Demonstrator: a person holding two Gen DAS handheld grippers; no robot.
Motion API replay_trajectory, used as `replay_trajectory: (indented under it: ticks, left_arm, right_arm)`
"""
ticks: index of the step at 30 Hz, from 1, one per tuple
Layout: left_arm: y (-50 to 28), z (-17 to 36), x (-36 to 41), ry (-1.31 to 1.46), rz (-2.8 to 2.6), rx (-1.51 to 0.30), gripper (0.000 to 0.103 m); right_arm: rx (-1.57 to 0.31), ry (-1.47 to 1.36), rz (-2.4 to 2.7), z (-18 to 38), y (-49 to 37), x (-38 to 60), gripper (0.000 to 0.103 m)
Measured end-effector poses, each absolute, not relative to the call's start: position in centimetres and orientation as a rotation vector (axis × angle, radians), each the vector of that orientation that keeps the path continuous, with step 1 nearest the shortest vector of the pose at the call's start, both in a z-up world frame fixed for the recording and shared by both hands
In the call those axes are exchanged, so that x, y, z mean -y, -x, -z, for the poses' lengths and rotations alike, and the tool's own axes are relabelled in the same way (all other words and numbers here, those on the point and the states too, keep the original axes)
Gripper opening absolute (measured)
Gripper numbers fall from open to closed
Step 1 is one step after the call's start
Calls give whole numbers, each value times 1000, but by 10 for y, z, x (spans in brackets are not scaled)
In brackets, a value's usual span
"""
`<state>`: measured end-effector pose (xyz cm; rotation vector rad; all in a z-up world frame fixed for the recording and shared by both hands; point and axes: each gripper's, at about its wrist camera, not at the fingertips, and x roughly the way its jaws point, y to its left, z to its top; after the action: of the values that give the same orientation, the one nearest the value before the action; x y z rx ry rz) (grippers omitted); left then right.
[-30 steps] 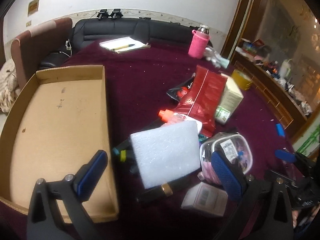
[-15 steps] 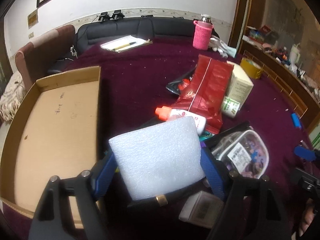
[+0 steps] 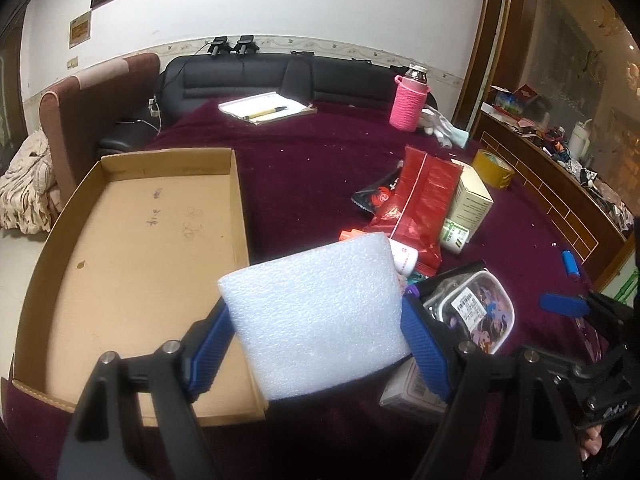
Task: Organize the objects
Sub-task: 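Carry the foam block with the left tool while the right tool grasps the clear cartoon pouch, then carry the foam block and the pouch with both tools over the cardboard tray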
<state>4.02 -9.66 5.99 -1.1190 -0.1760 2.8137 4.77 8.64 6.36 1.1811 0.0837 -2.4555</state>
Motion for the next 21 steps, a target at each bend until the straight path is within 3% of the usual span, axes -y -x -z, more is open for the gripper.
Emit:
replay_trajectory:
  ticks: [13,21]
  left_arm:
    - [-42,-65,102,1090,-2801,233,81]
    - [-42,-64,101,1095,-2797,235,81]
  right_arm:
    - [-255,-1284,2392,-46,-24,-48,103]
    - [-213,-1307,2378,-50,-27,-58,103]
